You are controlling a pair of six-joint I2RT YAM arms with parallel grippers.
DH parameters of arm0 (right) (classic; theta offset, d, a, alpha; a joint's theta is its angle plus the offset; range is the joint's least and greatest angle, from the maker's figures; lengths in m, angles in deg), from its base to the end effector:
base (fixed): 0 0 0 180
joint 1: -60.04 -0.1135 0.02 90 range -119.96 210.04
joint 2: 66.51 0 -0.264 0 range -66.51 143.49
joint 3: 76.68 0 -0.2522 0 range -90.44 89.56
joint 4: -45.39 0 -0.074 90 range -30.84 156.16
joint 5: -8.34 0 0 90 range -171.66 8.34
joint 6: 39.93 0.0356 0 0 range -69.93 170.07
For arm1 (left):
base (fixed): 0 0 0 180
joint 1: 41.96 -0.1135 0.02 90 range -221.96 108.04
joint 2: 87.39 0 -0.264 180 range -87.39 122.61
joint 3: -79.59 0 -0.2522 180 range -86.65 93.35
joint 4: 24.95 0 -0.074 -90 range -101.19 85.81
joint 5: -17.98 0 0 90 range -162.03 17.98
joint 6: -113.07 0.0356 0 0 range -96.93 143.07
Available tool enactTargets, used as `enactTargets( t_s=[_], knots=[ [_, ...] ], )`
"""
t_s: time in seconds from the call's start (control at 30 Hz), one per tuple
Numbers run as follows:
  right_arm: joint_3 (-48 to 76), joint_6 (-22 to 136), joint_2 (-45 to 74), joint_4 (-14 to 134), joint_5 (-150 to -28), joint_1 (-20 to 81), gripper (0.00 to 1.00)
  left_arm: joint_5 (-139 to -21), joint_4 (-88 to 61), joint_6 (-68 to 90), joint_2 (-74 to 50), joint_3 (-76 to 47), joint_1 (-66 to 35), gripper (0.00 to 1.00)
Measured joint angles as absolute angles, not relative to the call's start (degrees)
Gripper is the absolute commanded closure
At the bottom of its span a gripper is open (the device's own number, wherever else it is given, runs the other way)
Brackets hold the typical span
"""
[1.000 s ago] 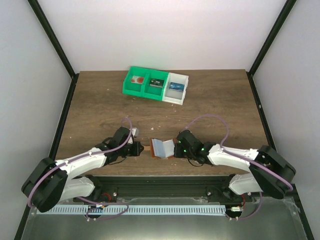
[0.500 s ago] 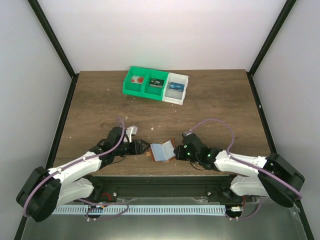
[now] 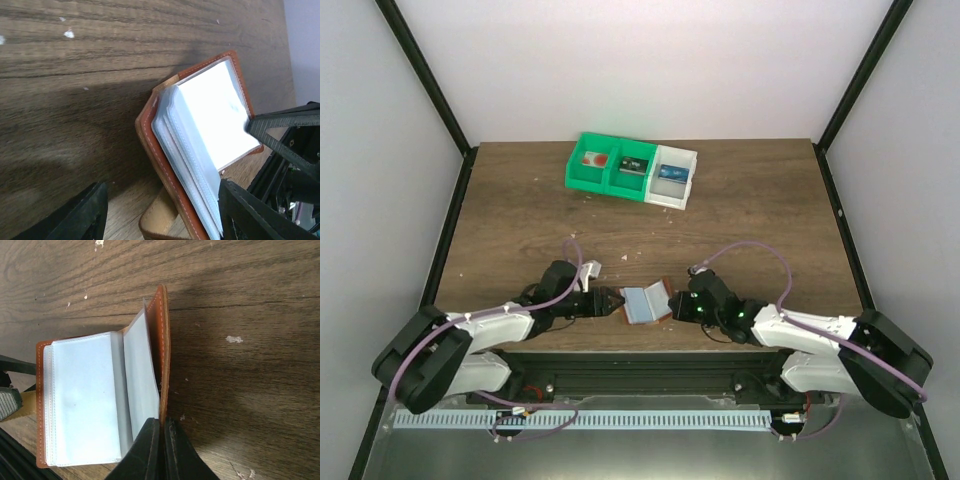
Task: Take the credit cards out of the card holder
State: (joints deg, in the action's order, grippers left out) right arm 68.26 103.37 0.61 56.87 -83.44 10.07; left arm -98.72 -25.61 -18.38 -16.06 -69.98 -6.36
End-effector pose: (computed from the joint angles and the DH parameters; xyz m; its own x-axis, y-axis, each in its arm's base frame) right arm 0.1346 0.1619 0.1474 -0.8900 0.1864 -0.4161 -0.1108 0.7968 0.5940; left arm 0.1589 -0.1334 0.1301 -0.9226 -0.0668 -0.3800 0.2511 0.6437 -0.7229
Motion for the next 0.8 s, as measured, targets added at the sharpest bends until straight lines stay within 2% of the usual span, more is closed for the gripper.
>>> enactTargets(
  t_s=[0.1,0.23,0.5,0.6,0.8],
  knots=[
    [69.4,104.2,0.4,55.9,-83.5,10.1,1.0,-100.0,-28.6,-18.4,-14.2,-70.0,-6.4,0.4],
    [70.6,104.9,-0.5,55.7,-83.4,10.1,0.99,-102.4,-33.3,-18.9,-11.8,-70.0,-6.4,0.55],
    [70.7,105.2,-0.8,55.6,-83.5,10.1,1.0,-105.5,-38.5,-20.4,-8.6,-70.0,-6.4,0.64],
    [71.0,105.2,-0.8,55.0,-83.5,10.1,0.99,-105.8,-38.9,-20.4,-7.9,-69.8,-6.4,0.64],
    [71.7,105.2,-0.8,54.4,-83.4,10.1,1.0,-106.6,-39.1,-20.7,-4.9,-68.8,-6.5,0.53]
  ],
)
